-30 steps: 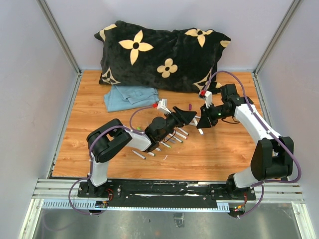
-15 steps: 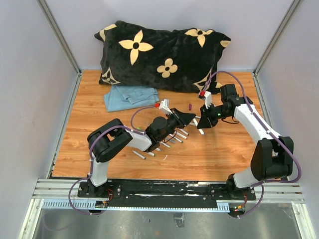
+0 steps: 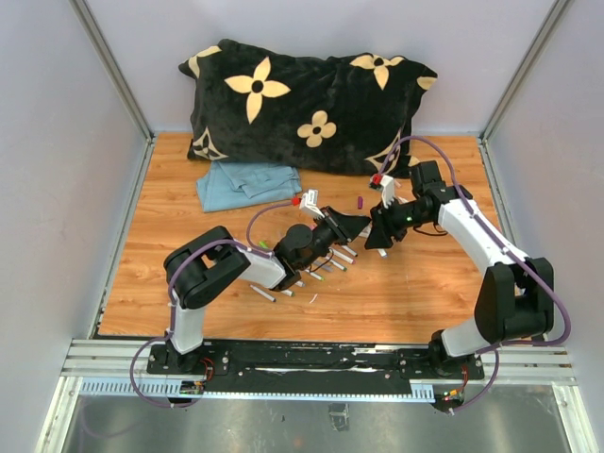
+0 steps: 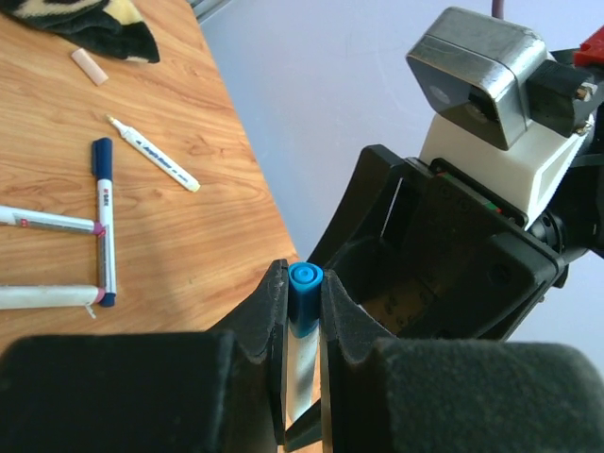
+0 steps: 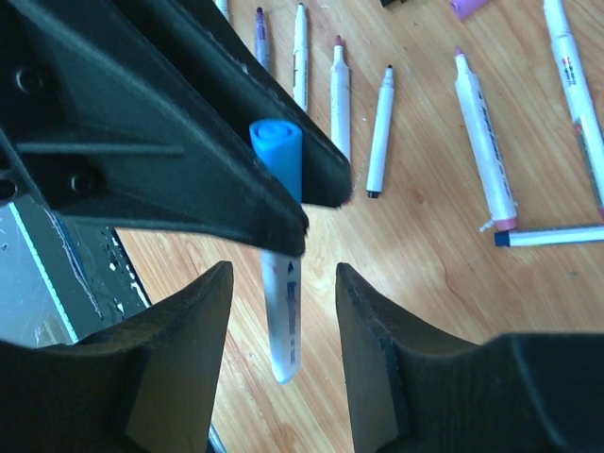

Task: Open the pen caps
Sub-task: Open the pen cap from the pen, then place the pen at the center of the board.

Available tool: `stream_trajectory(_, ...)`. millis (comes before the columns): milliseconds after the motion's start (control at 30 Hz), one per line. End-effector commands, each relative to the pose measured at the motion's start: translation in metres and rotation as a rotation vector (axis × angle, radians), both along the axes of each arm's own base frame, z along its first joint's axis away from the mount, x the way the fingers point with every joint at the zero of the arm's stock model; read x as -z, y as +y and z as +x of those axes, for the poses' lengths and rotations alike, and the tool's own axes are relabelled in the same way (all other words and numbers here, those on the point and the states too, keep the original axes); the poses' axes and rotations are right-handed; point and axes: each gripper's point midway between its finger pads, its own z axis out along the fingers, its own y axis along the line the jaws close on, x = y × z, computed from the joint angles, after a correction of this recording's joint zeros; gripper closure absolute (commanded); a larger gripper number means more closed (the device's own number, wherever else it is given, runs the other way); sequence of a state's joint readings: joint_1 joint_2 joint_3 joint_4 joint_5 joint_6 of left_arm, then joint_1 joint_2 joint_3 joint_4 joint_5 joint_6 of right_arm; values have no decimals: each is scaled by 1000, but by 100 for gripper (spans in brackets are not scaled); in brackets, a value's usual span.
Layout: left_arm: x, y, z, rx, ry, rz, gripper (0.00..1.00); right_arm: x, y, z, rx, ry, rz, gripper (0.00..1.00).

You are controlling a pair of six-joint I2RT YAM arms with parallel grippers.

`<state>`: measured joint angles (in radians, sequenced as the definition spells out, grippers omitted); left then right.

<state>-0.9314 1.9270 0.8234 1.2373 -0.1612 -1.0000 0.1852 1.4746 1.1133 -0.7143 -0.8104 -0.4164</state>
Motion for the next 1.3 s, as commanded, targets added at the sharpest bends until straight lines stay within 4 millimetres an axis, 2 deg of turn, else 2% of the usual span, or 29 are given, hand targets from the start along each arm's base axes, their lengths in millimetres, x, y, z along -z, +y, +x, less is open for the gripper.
stream_trajectory(0,-32,0,-10,17,-50,-82,100,4,13,-7,-25,28,7,60)
stream_trajectory(133,-37,7,-5,-29,-82,-64,100,3,14,-9,-36,31,10,91)
stream_trajectory(200,-46,19,6,-93,-109,-51,100,1,14,-11,-45,31,14,99)
stream_trajectory(333,-69,61,49,-246,-124,-78,100,0,17,-16,-72,41,35,99)
stream_trajectory(467,-99,102,80,-414,-152,-108,100,1,19,-20,-93,56,42,99)
stream_trajectory(567,-116,119,90,-476,-162,-138,100,1,21,-22,-107,56,42,99)
stream_trajectory(667,-125,128,90,-489,-171,-158,100,0,20,-22,-112,51,39,99)
stream_trajectory(867,-128,146,70,-465,-186,-191,100,0,14,-21,-128,13,-7,99)
stream_trajectory(1067,-118,157,20,-339,-189,-84,100,-5,-14,-23,-126,-94,-144,98)
stream_trajectory(1100,-107,157,12,-318,-174,-56,100,-5,-19,-23,-119,-111,-164,98)
stream_trajectory(1167,-99,158,-9,-276,-162,-15,100,-6,-32,-26,-111,-136,-196,96)
stream_trajectory(1267,-77,149,-41,-216,-142,98,100,-4,-55,-34,-101,-139,-230,92)
